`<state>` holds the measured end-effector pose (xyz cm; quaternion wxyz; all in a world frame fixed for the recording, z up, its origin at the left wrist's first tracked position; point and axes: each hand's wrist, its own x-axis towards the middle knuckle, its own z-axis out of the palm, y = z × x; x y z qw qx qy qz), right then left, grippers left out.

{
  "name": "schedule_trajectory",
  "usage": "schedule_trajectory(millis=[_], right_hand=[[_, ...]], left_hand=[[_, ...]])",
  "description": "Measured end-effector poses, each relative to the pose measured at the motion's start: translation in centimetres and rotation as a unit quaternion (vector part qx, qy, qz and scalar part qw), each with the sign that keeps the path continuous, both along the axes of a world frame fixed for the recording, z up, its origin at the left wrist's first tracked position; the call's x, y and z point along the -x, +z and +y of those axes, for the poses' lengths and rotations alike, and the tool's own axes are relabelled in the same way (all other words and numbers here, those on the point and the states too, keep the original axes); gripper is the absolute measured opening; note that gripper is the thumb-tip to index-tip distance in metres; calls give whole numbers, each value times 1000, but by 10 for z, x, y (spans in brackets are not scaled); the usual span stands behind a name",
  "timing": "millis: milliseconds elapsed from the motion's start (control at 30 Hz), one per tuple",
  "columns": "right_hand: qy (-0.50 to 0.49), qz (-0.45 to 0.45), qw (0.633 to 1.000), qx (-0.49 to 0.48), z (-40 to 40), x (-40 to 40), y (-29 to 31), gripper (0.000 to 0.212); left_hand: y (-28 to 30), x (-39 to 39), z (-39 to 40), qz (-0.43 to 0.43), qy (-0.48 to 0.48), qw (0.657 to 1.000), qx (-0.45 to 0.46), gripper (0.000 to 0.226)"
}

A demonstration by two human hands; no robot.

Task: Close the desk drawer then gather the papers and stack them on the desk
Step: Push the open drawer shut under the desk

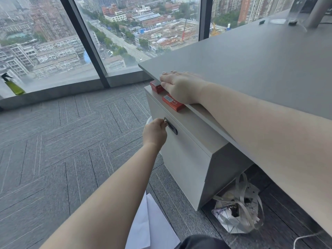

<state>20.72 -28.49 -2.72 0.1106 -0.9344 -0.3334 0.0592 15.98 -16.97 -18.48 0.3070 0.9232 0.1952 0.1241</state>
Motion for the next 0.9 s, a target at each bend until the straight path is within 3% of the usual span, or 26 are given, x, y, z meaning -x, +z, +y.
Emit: schedule_trajectory(millis=[200, 367, 467, 767, 900], right_hand=[[2, 3, 1000, -1, 0, 0, 0, 52], [1, 1, 1000, -6, 0, 2, 1, 51], [4, 5, 1000, -6, -2, 5, 2, 50], [7, 7, 1000, 3, -2, 8, 4, 51], [-11, -3, 1000, 18, 5, 9, 3, 52]], left_hand=[[-2, -4, 1, 5, 2, 1000, 25, 24], [4, -4, 6, 18, -59, 994, -86, 24], [2, -4, 9, 10, -67, 992, -106, 23], [1, 0, 18, 9, -82, 995, -56, 31], [-9, 23, 43, 81, -107, 990, -41, 44]])
